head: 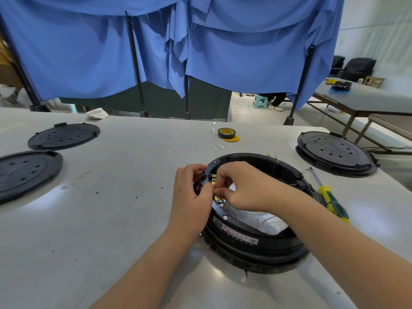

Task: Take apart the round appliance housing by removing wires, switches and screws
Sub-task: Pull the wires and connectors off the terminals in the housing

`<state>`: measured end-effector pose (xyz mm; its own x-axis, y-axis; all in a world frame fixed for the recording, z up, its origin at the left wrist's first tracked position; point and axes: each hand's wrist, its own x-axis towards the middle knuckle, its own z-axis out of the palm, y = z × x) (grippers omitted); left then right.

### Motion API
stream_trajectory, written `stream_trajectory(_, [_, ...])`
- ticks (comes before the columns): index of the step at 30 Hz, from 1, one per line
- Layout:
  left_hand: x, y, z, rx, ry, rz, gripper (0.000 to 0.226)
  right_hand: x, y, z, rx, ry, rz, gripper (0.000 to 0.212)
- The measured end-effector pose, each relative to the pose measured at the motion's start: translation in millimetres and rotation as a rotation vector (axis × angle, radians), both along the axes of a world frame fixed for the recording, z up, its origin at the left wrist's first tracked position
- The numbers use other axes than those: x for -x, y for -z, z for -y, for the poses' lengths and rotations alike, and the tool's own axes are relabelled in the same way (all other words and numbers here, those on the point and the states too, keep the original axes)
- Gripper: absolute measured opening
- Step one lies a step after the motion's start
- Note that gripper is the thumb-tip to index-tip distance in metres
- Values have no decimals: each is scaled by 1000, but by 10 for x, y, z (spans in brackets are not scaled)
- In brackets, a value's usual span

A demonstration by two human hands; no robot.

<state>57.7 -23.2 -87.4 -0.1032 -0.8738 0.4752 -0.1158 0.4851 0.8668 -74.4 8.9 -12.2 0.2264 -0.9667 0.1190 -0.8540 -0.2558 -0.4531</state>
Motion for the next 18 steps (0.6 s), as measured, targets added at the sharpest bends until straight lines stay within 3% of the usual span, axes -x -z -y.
stream_trajectory(5, [31, -22, -21, -37, 5, -21, 30, -33, -2, -56, 89, 21, -111, 14])
stream_trajectory(18, [36, -19, -21, -14, -5, -12, 33, -4, -33, -22, -28, 2, -62, 14])
